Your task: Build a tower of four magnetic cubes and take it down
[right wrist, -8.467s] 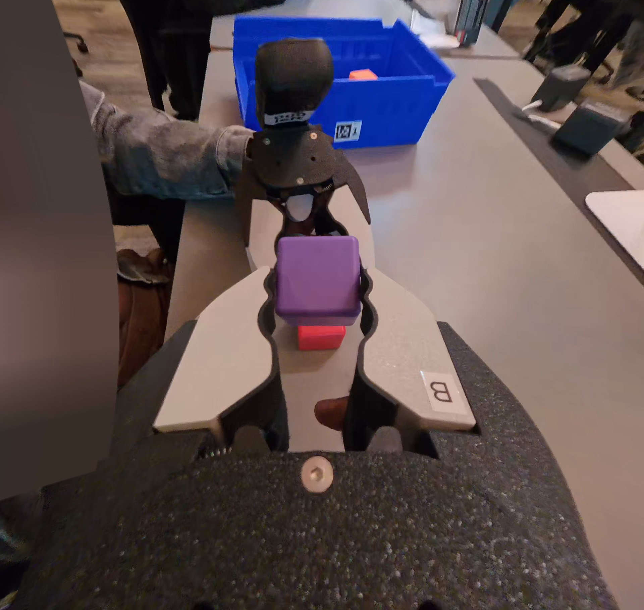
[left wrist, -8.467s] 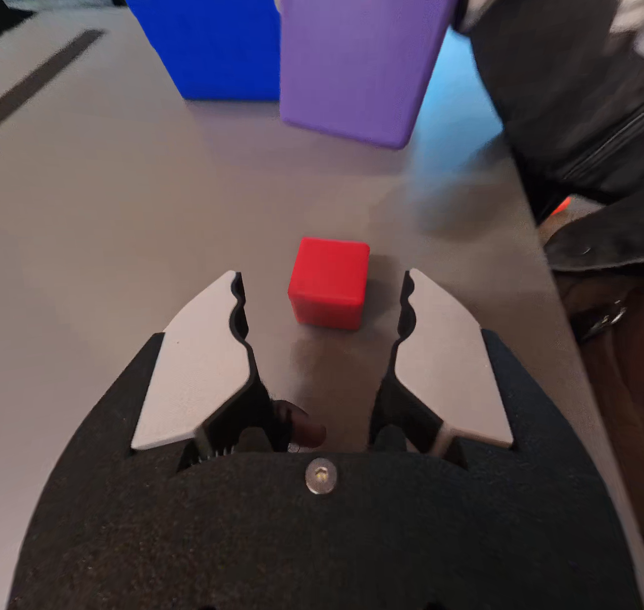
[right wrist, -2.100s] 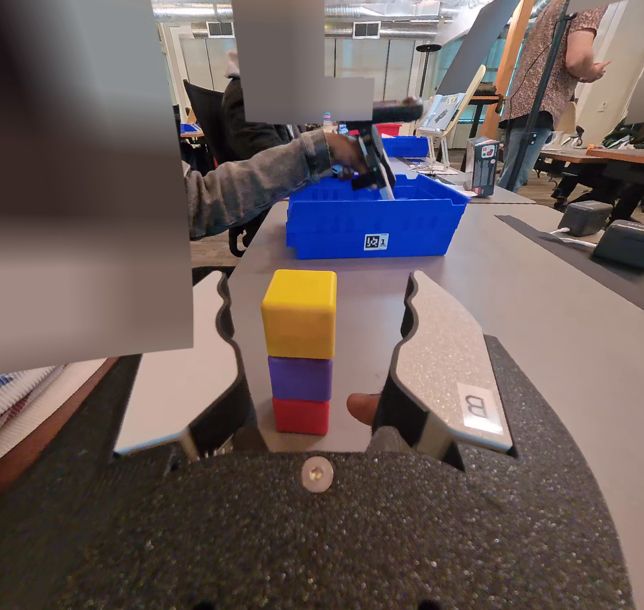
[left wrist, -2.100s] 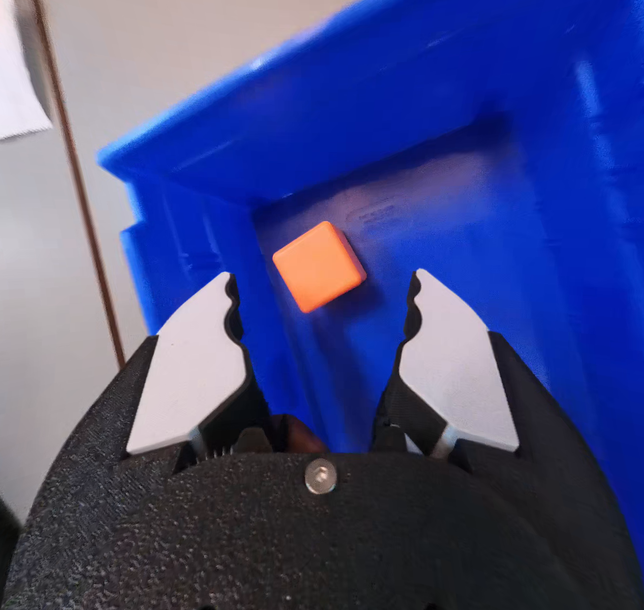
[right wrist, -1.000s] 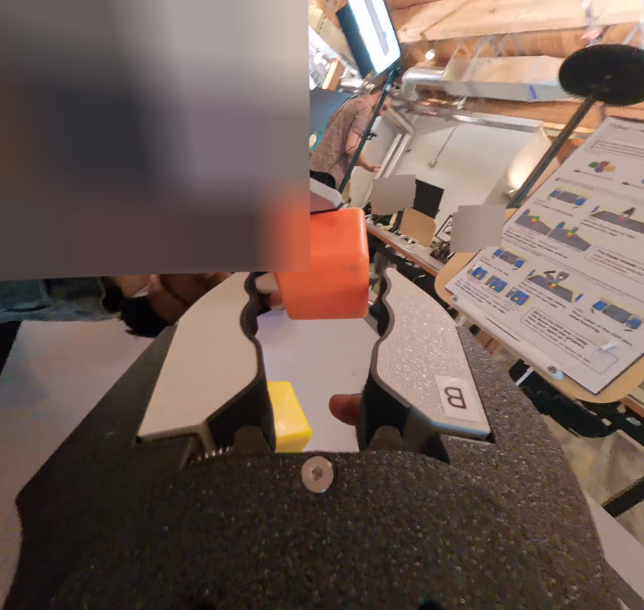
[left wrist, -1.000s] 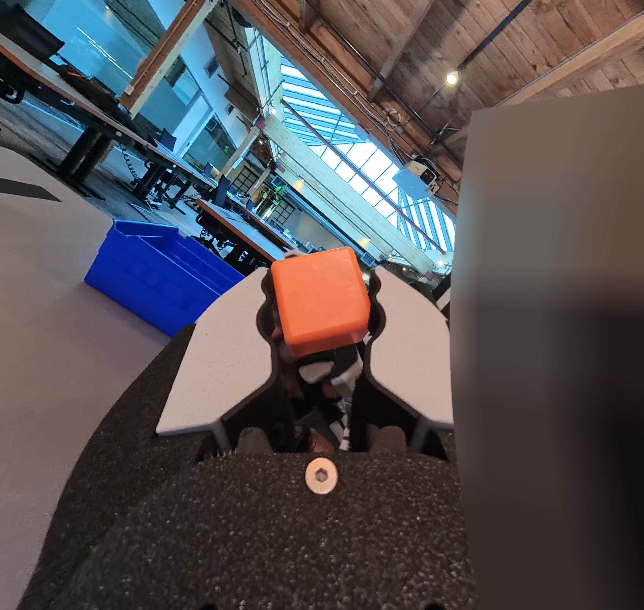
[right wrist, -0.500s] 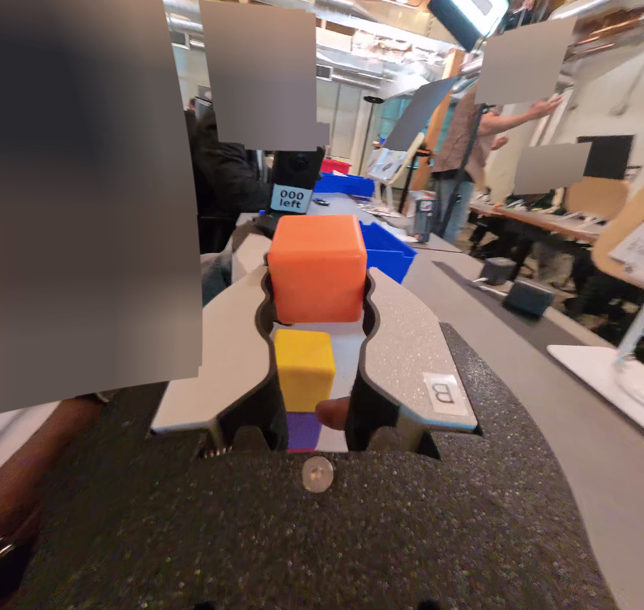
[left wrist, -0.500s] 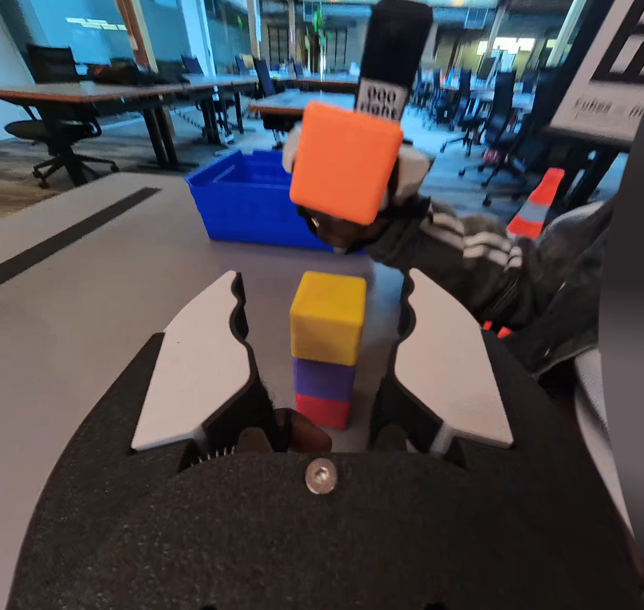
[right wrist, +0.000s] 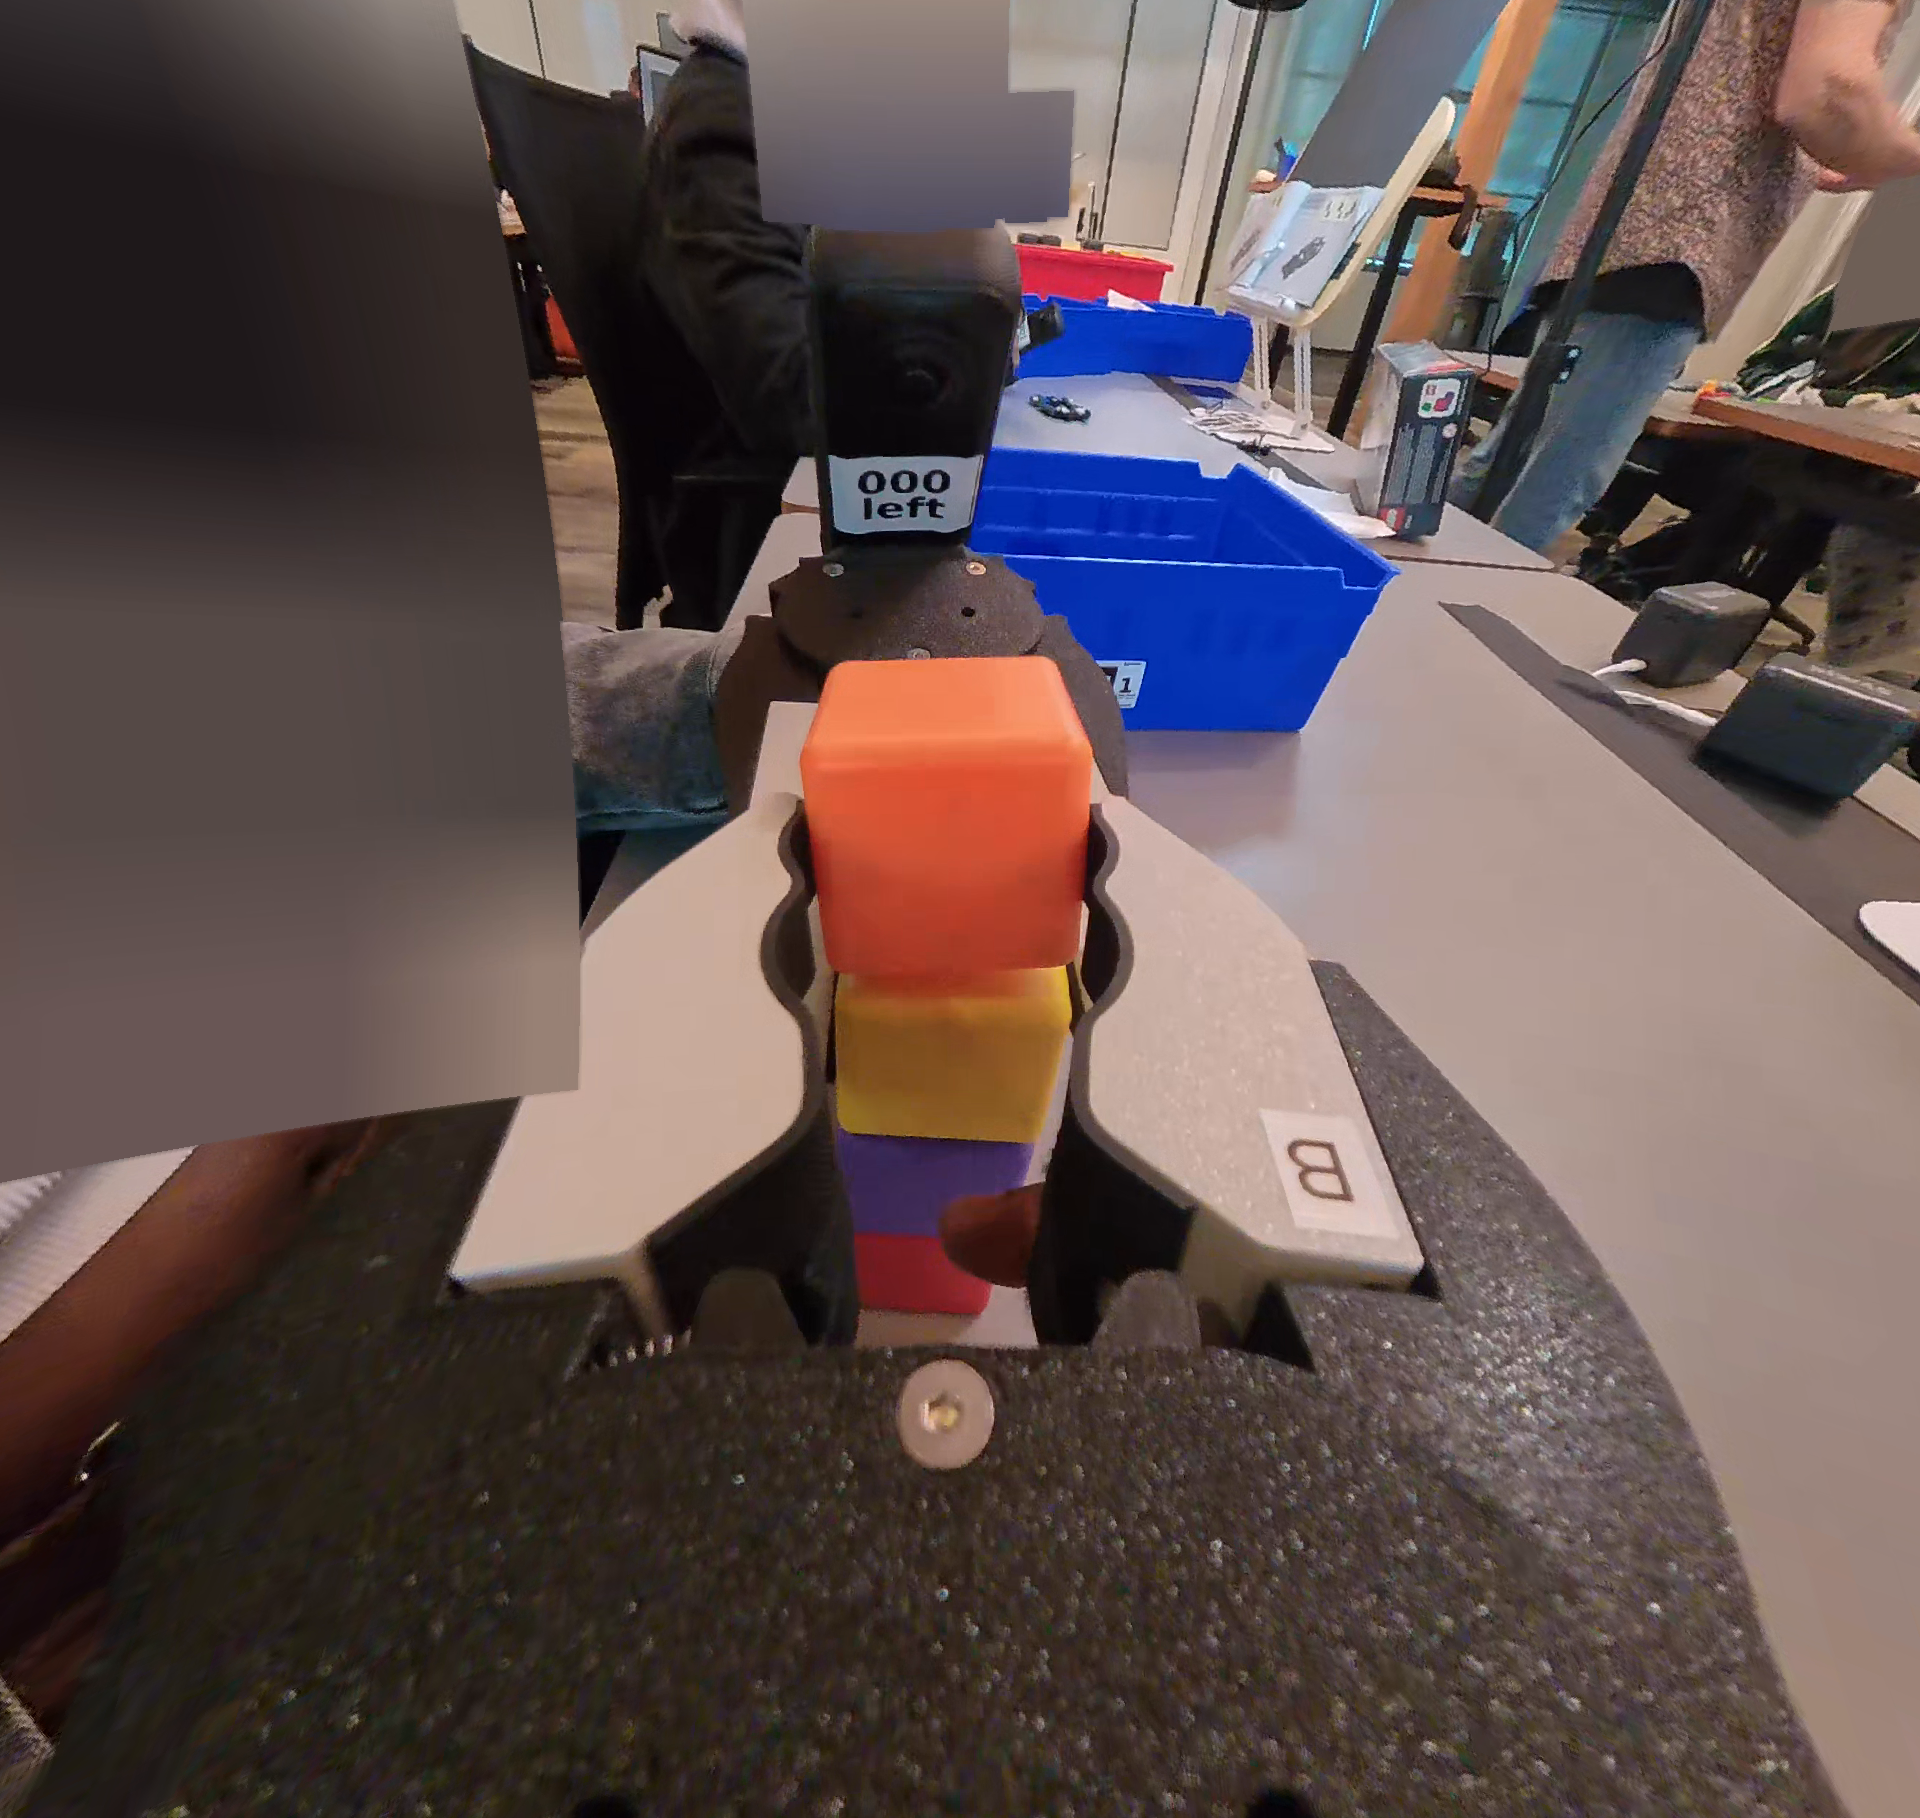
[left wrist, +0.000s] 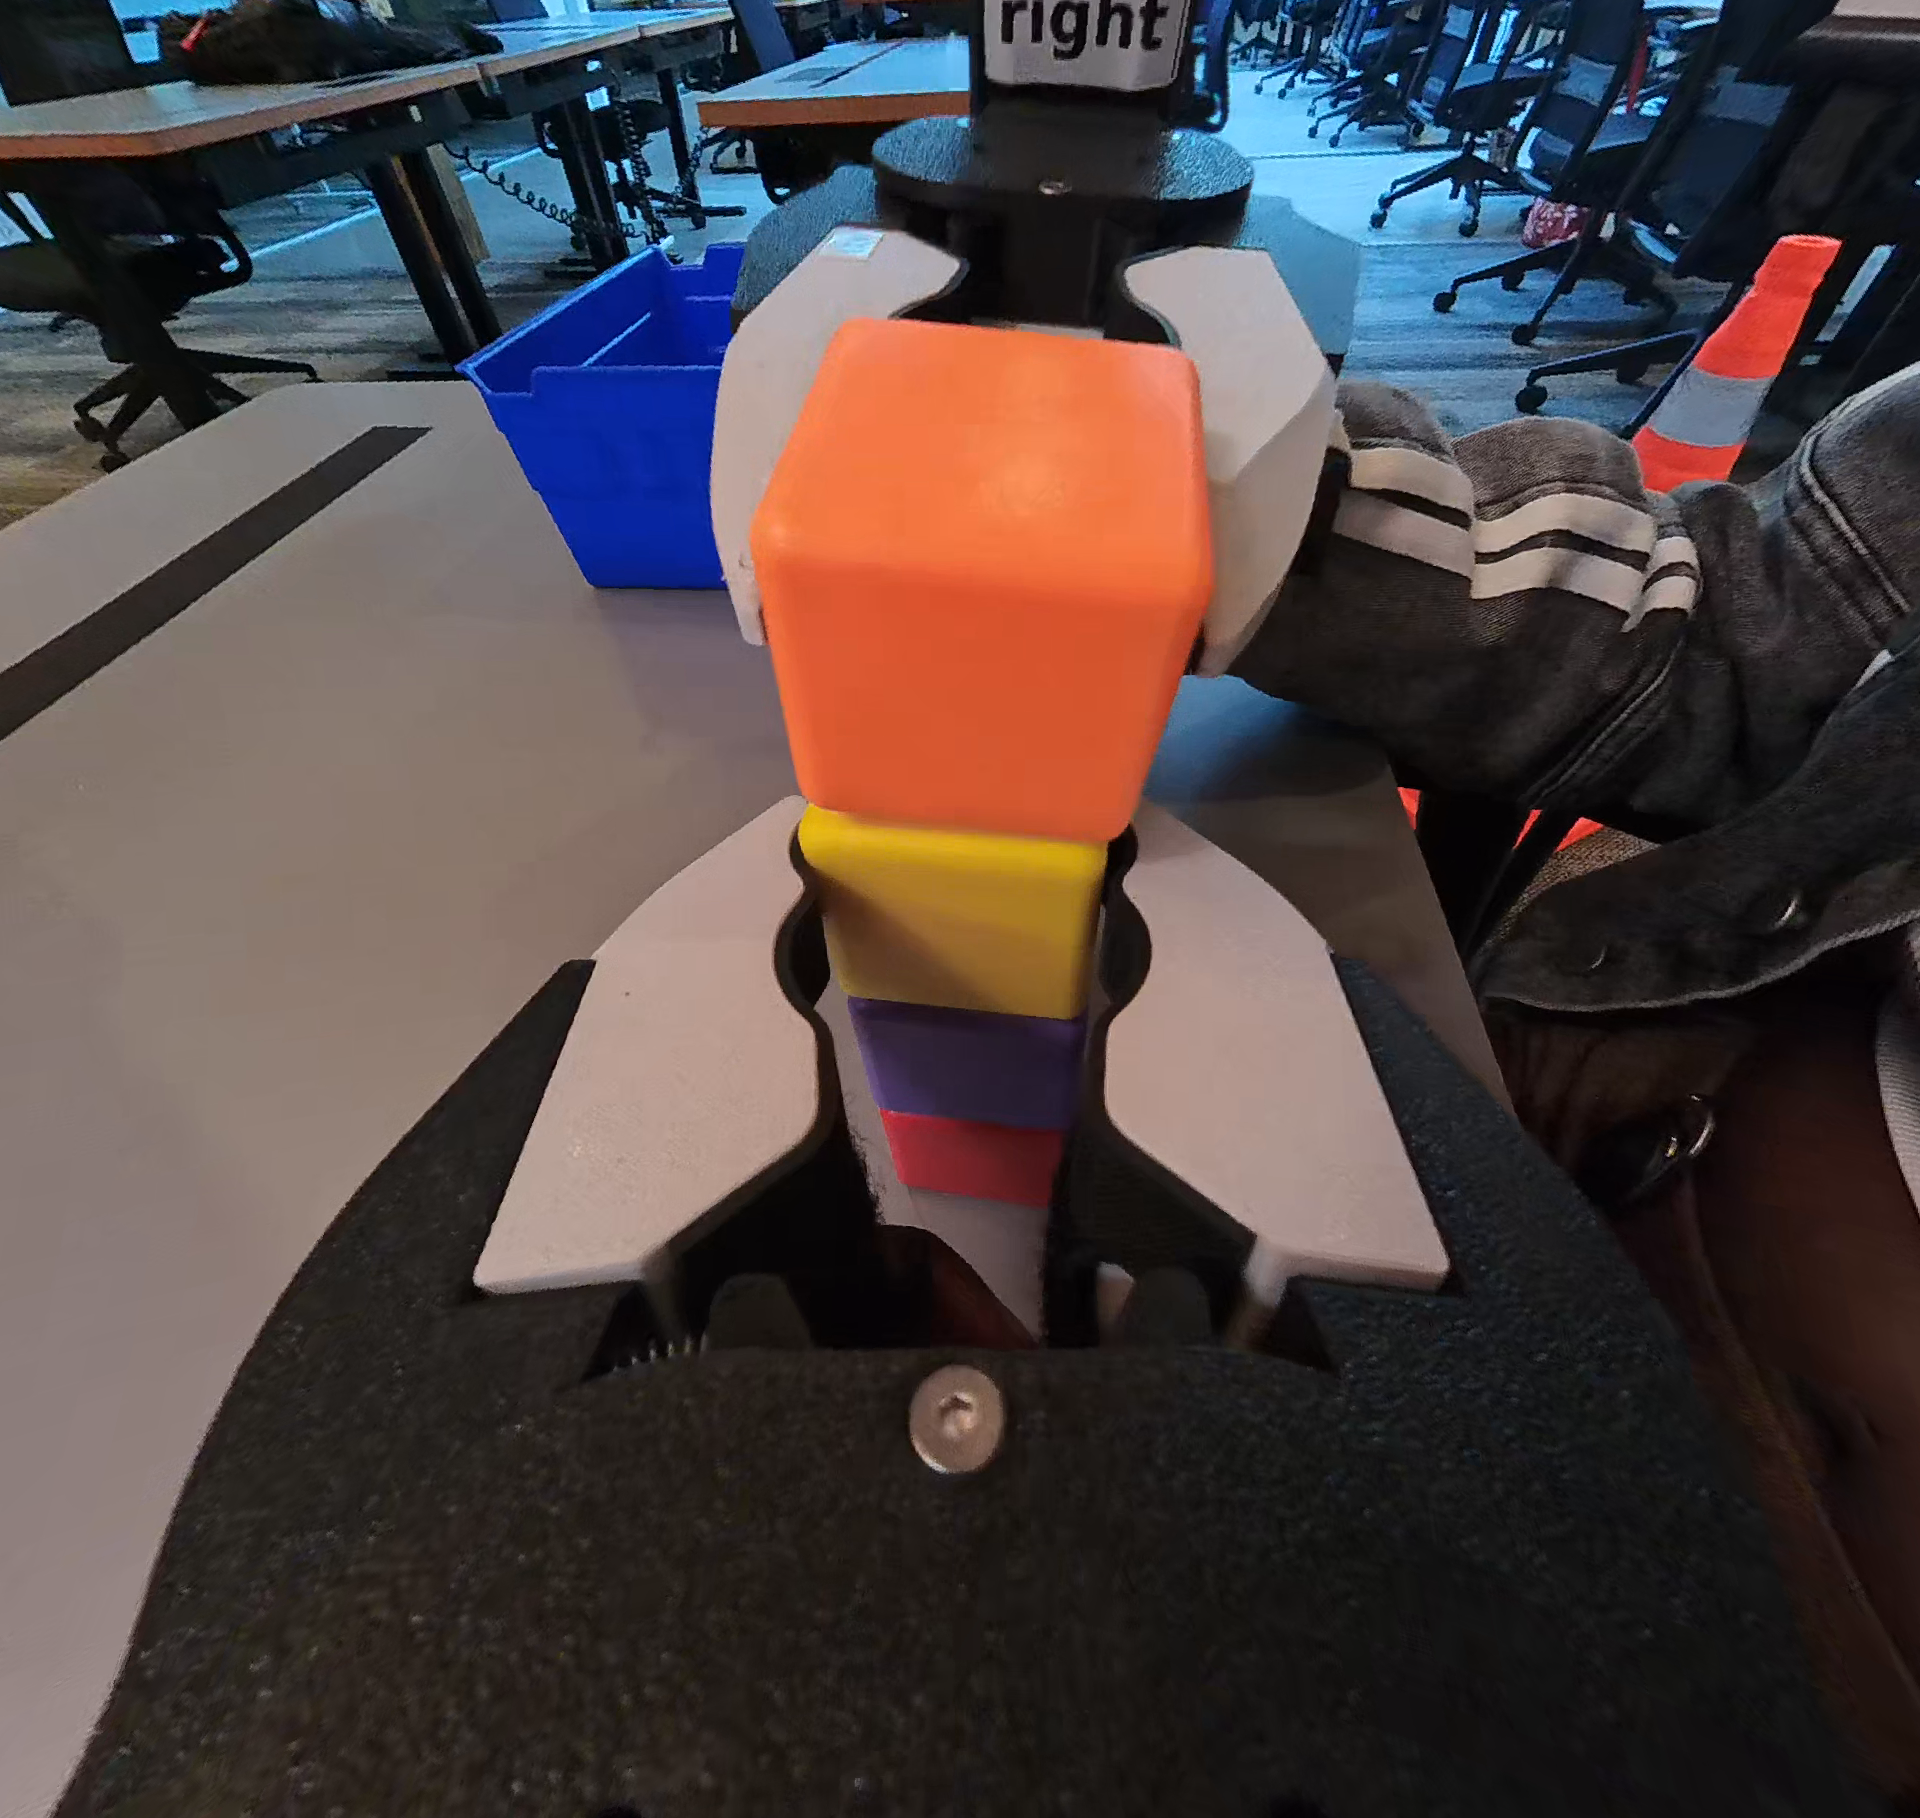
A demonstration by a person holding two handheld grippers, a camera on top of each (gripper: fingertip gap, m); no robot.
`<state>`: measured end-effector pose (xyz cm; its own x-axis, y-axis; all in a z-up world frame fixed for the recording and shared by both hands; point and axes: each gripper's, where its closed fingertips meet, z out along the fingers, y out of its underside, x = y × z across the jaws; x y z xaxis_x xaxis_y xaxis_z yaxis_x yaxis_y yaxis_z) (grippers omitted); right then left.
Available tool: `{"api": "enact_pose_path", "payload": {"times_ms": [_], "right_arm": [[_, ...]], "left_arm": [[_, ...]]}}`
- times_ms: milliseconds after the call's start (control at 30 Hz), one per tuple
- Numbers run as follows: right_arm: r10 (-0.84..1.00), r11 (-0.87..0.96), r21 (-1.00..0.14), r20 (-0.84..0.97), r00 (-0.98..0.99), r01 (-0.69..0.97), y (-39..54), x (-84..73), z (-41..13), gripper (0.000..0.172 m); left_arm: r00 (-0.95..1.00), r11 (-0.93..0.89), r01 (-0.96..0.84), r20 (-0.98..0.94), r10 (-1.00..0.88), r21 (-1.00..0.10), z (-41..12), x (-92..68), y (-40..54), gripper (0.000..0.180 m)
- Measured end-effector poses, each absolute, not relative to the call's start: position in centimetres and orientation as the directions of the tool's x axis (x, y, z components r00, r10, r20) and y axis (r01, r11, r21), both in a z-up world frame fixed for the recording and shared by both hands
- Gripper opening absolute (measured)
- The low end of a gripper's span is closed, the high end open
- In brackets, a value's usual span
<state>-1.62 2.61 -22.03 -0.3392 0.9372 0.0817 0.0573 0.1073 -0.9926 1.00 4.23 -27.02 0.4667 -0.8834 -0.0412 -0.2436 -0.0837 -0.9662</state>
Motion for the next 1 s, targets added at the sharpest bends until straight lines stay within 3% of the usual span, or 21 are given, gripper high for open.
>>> {"api": "enact_pose_path", "payload": {"times_ms": [33, 1000], "right_arm": [[0.937, 0.104, -0.993, 0.079, -0.341, 0.055, 2.64, -1.62, -22.06, 0.049], [0.932, 0.049, -0.998, 0.029, -0.360, 0.046, 3.22, -1.36, -22.63, 0.049]], "left_arm": [[0.466, -0.084, -0.243, -0.041, -0.884, -0.966, -27.02, 1.00, 4.21, 0.049], [0.488, -0.073, -0.230, -0.050, -0.871, -0.970, -26.94, 1.28, 4.50, 0.050]]}}
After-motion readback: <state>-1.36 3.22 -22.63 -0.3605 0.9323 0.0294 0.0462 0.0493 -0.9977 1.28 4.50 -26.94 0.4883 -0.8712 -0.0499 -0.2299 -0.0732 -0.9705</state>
